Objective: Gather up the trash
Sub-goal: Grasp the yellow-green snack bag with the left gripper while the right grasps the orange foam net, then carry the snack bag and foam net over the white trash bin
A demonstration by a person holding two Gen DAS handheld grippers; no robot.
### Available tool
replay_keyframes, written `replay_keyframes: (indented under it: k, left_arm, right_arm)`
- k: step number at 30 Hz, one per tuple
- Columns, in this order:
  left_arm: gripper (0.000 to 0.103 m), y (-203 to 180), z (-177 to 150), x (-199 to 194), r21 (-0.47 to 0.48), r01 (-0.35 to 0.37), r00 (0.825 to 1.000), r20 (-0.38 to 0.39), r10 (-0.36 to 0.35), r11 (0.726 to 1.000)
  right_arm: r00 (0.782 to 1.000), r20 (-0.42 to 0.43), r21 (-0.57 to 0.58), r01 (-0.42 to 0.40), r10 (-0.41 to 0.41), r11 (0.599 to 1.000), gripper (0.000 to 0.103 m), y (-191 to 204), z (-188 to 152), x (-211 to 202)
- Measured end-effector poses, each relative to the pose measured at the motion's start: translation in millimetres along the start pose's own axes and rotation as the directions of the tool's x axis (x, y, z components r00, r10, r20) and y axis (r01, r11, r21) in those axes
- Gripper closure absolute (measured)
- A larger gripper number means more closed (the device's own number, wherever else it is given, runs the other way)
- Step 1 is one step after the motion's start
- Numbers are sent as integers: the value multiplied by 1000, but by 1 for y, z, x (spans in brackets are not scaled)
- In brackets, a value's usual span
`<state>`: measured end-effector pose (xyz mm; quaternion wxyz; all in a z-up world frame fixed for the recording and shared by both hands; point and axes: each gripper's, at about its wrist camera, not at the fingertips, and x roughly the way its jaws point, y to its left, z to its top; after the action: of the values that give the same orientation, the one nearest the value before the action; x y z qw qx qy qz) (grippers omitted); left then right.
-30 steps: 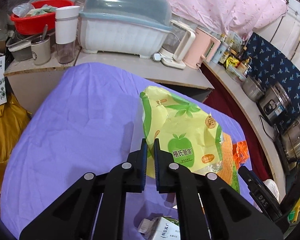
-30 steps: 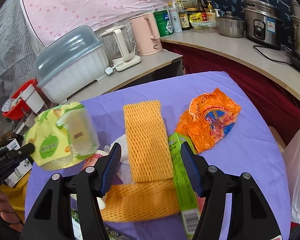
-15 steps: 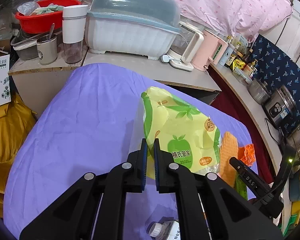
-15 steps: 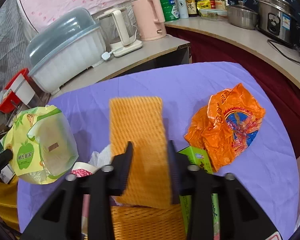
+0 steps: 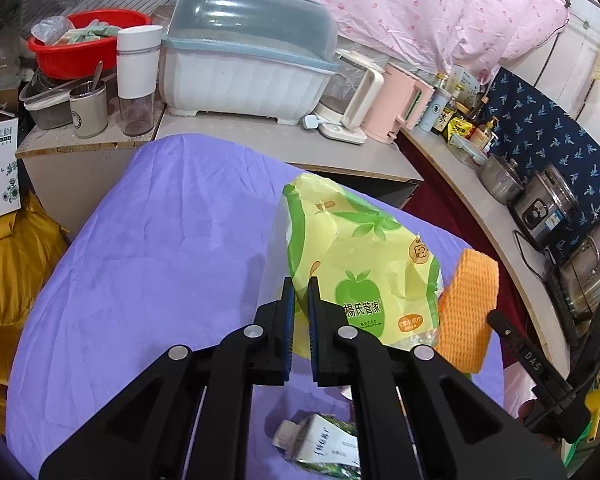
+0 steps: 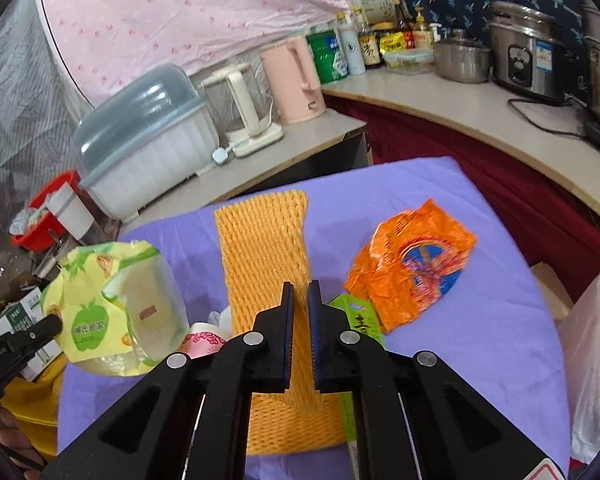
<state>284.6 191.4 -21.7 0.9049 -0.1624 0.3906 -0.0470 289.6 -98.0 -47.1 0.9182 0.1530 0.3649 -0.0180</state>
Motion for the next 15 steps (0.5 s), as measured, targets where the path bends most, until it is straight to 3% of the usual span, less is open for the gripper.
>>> replay_keyframes:
  k: [15]
  left_arm:
    - [97, -91, -25, -70, 133, 100, 992, 58, -109, 986]
  right_arm:
    - [982, 176, 83, 55, -69, 995, 96, -68, 13, -127]
